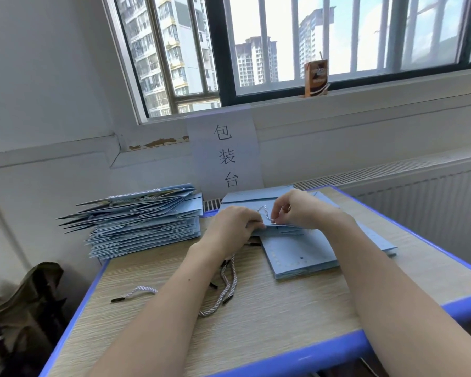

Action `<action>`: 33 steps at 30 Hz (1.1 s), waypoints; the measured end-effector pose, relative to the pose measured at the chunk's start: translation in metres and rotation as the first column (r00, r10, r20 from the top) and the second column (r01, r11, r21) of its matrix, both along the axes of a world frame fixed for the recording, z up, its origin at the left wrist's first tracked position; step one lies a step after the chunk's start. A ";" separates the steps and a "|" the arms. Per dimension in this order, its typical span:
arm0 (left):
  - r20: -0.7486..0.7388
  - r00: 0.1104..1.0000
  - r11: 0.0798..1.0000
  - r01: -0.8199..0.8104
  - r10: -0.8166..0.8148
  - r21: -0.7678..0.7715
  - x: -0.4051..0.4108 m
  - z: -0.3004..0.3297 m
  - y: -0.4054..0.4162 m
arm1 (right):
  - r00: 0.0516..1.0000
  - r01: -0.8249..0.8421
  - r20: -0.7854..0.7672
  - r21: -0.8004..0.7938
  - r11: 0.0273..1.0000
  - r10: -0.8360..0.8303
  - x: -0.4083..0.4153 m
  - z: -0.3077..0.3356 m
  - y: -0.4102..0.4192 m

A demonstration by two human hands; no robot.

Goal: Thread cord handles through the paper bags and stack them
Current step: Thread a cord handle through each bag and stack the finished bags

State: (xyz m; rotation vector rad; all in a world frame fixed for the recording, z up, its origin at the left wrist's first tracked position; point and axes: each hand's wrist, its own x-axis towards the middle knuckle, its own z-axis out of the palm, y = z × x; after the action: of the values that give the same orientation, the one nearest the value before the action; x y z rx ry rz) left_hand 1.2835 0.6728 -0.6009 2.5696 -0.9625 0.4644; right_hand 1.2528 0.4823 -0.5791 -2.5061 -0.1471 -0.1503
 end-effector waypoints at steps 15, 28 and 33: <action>0.236 0.955 0.978 -0.146 0.179 -0.151 -0.011 0.007 -0.002 | 0.997 0.019 0.079 0.057 0.998 -0.023 -0.011 0.015 -0.004; 0.280 0.960 0.962 0.044 0.034 -0.268 -0.014 0.009 -0.013 | 0.995 0.045 0.092 0.035 0.998 -0.048 -0.004 0.008 -0.002; 0.186 0.982 0.976 0.015 0.026 -0.215 -0.015 -0.002 -0.020 | 0.989 0.069 0.121 0.093 0.993 -0.080 0.002 0.007 -0.004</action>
State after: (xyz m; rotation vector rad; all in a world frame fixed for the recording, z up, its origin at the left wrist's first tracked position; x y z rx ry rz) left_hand 1.2684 0.6526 -0.6026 2.3646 -0.9113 0.7807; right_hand 1.2546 0.4782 -0.5723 -2.4150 -0.0954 -0.3379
